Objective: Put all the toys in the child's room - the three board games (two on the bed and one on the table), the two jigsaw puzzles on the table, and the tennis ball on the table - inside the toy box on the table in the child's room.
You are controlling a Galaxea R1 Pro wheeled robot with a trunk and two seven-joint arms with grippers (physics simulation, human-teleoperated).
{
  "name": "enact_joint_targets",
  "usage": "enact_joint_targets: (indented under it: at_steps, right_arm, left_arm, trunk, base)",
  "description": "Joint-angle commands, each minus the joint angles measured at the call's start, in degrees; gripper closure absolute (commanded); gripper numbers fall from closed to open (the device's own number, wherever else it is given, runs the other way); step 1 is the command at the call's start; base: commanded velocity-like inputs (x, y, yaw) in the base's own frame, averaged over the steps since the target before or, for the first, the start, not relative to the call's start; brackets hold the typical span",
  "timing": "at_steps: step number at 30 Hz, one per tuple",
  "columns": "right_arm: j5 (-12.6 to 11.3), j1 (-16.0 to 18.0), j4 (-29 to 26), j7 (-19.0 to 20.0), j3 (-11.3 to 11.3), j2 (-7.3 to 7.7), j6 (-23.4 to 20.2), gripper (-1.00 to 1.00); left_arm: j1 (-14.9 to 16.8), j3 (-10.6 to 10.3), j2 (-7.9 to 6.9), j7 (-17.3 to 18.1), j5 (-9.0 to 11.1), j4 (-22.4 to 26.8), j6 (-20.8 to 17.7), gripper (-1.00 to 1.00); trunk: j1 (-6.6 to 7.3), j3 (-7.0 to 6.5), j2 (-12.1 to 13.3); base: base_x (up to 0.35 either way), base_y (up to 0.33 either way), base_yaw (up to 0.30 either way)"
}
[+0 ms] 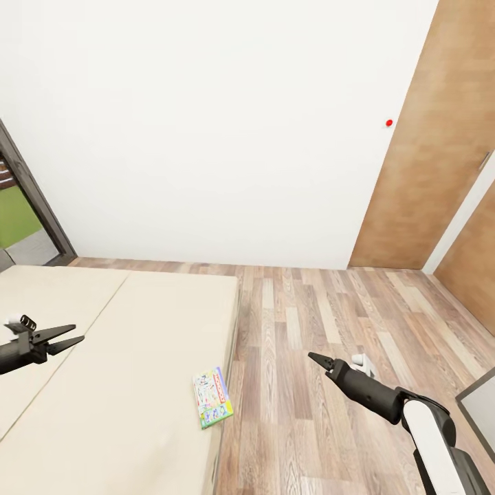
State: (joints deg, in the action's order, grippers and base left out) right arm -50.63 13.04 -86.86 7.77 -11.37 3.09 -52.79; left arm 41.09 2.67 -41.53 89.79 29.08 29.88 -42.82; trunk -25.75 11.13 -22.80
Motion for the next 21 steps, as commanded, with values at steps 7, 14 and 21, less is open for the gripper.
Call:
enact_joint_targets:
  at_steps: [7, 14, 21]
  right_arm:
    - [0.6, 0.1, 0.0, 0.6, -0.1, -0.01, -0.3, -1.00]
    - [0.6, 0.1, 0.0, 0.6, -0.1, -0.01, -0.2, -1.00]
    - [0.6, 0.1, 0.0, 0.6, -0.1, -0.01, -0.2, -1.00]
  left_arm:
    - [0.0, 0.0, -0.01, 0.2, 0.0, 0.0, -0.6, -1.00]
    - [0.0, 0.0, -0.01, 0.2, 0.0, 0.0, -0.6, -1.00]
    - [0.0, 0.0, 0.03, 0.2, 0.1, 0.0, -0.6, -1.00]
  trunk:
    - [-0.03, 0.10, -0.1]
    - [-0.03, -0.34, -0.1]
    - [-0.03, -0.98, -0.1]
  base:
    - [0.000, 0.000, 0.000]
    - [0.000, 0.000, 0.000]
    - [0.000, 0.000, 0.000]
